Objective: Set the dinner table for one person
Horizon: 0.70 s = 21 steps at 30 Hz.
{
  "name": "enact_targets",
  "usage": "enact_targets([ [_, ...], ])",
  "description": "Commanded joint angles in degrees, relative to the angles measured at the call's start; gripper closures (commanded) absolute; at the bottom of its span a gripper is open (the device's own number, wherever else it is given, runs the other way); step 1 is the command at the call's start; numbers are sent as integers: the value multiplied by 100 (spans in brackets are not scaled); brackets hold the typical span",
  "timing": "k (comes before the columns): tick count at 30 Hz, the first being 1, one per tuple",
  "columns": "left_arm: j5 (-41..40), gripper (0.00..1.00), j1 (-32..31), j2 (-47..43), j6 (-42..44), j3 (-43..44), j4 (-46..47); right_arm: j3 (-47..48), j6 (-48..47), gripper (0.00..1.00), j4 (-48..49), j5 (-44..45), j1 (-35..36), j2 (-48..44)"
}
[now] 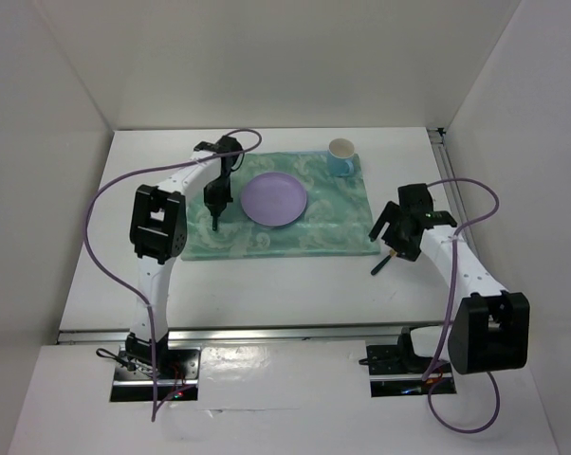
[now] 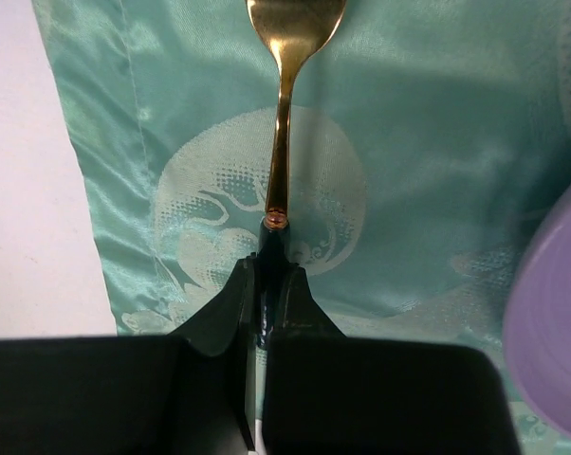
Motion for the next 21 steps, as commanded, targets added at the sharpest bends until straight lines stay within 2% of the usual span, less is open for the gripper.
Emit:
enact_targets([
  [1,27,100,-12,-208,140,-87,21,-179,102,13,198,146,-54,46],
  [4,27,100,-12,-262,140,-298,135,-346,155,13,268,146,-54,46],
  [9,88,100,-12,-52,123,-123,-5,-653,278,14,435,146,-107,116],
  [10,88,96,-12,-51,122,-62,-57,-653,330,14,505,146,-107,168],
  [12,88,74,-12,-51,122,-61,-58,-715,331,17,628,146,-107,222],
  [13,88,58,-12,-112,122,-61,-58,-784,331,19,751,94,-107,335],
  [16,88,38,-12,-244,70,-9,-58,-785,445,20,891,93,-107,581],
  [17,88,25,-12,-357,70,70,-110,-846,445,22,979,93,-107,634],
  [19,88,19,-12,-498,70,228,-190,-847,445,25,1094,146,-107,696],
  [21,88,19,-12,-770,70,325,-243,-908,445,31,1200,208,-107,898],
])
